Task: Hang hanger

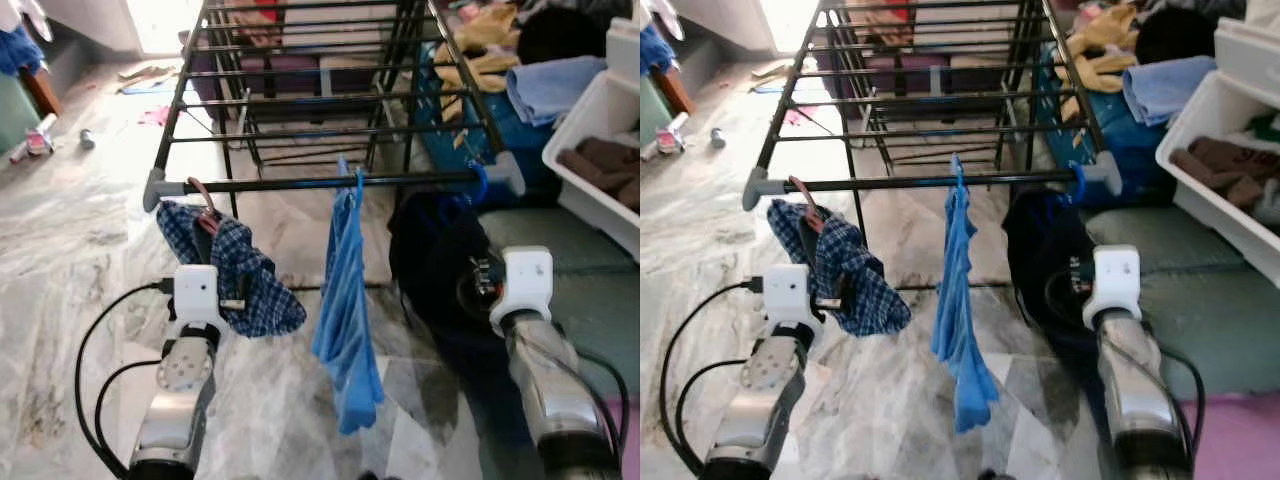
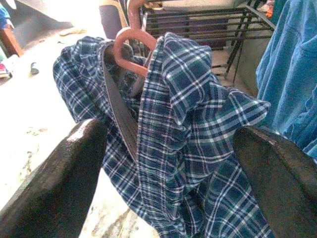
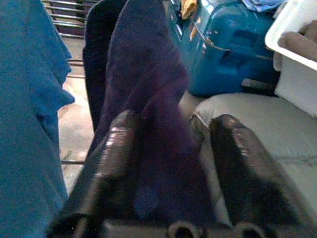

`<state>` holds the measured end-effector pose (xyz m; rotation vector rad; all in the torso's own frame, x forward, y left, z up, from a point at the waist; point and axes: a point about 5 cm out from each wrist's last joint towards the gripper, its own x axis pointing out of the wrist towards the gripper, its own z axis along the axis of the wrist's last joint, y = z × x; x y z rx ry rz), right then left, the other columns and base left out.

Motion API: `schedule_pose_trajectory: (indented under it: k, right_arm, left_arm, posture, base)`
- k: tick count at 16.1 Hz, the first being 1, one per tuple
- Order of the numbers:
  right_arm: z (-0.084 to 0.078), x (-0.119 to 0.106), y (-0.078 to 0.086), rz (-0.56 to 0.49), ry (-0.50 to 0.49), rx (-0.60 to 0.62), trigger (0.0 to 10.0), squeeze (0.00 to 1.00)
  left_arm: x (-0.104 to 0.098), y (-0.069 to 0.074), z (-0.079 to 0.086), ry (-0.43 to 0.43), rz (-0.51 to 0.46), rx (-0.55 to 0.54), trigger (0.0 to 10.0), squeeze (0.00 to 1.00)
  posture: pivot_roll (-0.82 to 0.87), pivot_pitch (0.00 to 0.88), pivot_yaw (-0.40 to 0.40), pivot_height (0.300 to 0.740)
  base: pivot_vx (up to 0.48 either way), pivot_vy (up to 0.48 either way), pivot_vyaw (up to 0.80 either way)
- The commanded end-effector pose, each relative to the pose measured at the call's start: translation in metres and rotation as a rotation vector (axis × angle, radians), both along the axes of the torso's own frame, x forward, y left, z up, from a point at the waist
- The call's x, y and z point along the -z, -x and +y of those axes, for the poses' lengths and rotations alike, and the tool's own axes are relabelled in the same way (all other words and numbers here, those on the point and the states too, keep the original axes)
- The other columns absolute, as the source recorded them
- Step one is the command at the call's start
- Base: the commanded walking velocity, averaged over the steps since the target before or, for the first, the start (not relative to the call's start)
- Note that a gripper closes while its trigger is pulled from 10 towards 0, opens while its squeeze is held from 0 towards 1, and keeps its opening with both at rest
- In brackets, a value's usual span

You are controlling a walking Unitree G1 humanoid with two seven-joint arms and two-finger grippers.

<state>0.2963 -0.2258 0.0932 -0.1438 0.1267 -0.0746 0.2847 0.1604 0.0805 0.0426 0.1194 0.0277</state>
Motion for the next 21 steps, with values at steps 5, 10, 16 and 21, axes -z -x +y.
schedule_pose_trajectory:
  k: [5,10,16,21]
  right_arm:
    - [0.017,-0.020,0.036,-0.102,0.017,0.013,10.0,1.00]
    - [0.023,-0.031,0.039,-0.123,0.019,0.032,10.0,1.00]
    - [0.026,-0.031,0.039,-0.106,0.012,0.033,10.0,1.00]
    - [0.024,-0.031,0.037,-0.096,0.017,0.039,10.0,1.00]
  left_arm:
    - [-0.005,0.012,0.014,-0.014,-0.012,-0.010,10.0,0.00]
    - [-0.006,0.014,0.009,-0.006,-0.005,-0.001,10.0,0.00]
    - [-0.005,0.014,0.010,-0.001,0.007,-0.007,10.0,0.00]
    - [-0.004,0.013,0.012,-0.005,0.011,-0.015,10.0,0.00]
  posture:
    - [0.01,0.085,0.023,0.740]
    - [0.00,0.078,0.024,0.740]
    - [0.00,0.078,0.021,0.740]
    - [0.01,0.078,0.017,0.740]
  base:
    - [0.000,0.000,0.00]
    - [0.000,0.000,0.00]
    - [0.000,0.000,0.00]
    - [-0.100,0.000,0.00]
